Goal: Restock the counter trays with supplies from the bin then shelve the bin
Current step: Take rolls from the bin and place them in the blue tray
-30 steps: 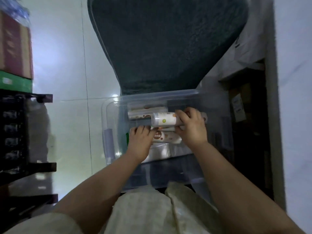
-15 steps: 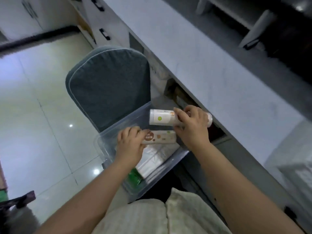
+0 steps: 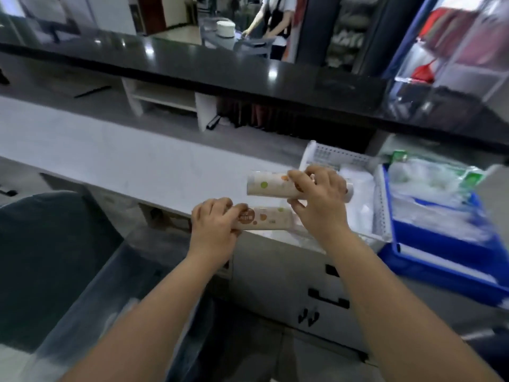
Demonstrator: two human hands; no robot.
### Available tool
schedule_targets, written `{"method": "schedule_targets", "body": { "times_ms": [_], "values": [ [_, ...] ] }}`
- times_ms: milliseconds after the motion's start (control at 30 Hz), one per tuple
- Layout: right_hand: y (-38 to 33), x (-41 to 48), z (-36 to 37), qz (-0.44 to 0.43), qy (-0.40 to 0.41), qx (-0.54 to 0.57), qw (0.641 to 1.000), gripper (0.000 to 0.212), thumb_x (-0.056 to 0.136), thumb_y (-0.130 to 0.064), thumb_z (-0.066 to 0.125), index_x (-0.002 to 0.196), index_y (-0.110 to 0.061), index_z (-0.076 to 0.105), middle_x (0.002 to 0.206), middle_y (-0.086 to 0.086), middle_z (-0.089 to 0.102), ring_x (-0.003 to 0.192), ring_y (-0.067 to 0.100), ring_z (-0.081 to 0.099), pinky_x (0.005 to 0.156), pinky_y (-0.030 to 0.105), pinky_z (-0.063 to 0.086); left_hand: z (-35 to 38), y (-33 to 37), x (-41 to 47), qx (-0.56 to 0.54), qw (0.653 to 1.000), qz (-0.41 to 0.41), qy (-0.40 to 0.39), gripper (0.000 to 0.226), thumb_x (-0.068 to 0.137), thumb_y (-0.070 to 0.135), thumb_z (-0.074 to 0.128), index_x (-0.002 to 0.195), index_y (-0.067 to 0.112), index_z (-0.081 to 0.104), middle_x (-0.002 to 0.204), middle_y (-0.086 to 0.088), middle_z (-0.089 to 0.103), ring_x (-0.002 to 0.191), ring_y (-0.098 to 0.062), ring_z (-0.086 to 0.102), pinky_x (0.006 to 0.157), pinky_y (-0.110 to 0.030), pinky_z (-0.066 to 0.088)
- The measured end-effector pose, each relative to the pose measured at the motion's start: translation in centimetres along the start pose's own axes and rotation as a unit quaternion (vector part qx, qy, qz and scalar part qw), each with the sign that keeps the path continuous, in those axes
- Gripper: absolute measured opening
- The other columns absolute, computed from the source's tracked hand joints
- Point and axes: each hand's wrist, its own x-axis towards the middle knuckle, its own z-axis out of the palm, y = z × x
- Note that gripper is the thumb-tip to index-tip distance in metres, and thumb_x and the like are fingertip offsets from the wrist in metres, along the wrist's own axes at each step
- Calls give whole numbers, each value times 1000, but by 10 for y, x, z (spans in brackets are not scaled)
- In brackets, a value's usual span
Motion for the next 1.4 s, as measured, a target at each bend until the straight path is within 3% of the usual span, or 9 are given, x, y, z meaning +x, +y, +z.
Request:
{"method": "schedule_targets", "body": {
  "times_ms": [267, 533, 800, 1033, 1200, 1300, 1400],
  "values": [
    [182, -56, -122, 102, 43, -95, 989, 51, 67, -15, 80, 115, -20, 65, 110, 13, 58, 102, 37, 51, 94, 47, 31, 77, 188, 72, -77, 992, 103, -12, 60, 59, 15, 83, 114, 26, 64, 107, 1, 60, 103, -27, 49, 90, -35, 23],
    [296, -127, -158, 173, -12, -88, 981, 53, 70, -17, 81, 120, -22, 62, 113, 9, 57, 107, 33, 49, 96, 45, 34, 145, 275, 107, -78, 993, 67, -50, 50, 66, 16, 80, 113, 27, 64, 108, 0, 59, 102, -27, 45, 89, -39, 27],
    [337, -140, -123, 200, -129, -60, 969, 52, 71, -19, 80, 120, -21, 62, 112, 8, 59, 103, 30, 52, 90, 43, 39, 172, 302, 147, -73, 993, 66, -70, 49, 69, 18, 79, 115, 26, 63, 111, -3, 59, 108, -30, 46, 94, -45, 29],
    [352, -125, -92, 246, -207, -23, 947, 41, 70, -31, 77, 103, -32, 53, 110, -9, 57, 102, 15, 49, 90, 28, 36, 202, 317, 175, -119, 981, 112, -102, 52, 66, 16, 79, 115, 25, 65, 109, -4, 60, 105, -32, 48, 90, -43, 30],
    [358, -128, -80, 264, -240, 25, 934, 37, 80, -33, 70, 116, -33, 59, 121, -11, 54, 113, 10, 44, 101, 28, 37, 221, 322, 188, -126, 972, 145, -137, 56, 62, 17, 83, 115, 24, 66, 112, -4, 60, 105, -32, 49, 90, -43, 32],
    [357, -118, -79, 219, -259, 35, 940, 31, 84, -32, 67, 114, -29, 62, 118, -8, 58, 111, 11, 47, 100, 30, 40, 227, 324, 193, -135, 969, 151, -143, 56, 64, 18, 82, 117, 25, 65, 113, -3, 60, 107, -31, 48, 92, -42, 30],
    [344, -106, -69, 95, -279, 44, 954, 24, 84, -28, 68, 108, -23, 68, 109, -2, 63, 102, 16, 52, 93, 34, 43, 227, 325, 197, -141, 970, 148, -130, 55, 64, 18, 83, 116, 24, 66, 111, -5, 60, 106, -32, 49, 91, -43, 31]
  ]
}}
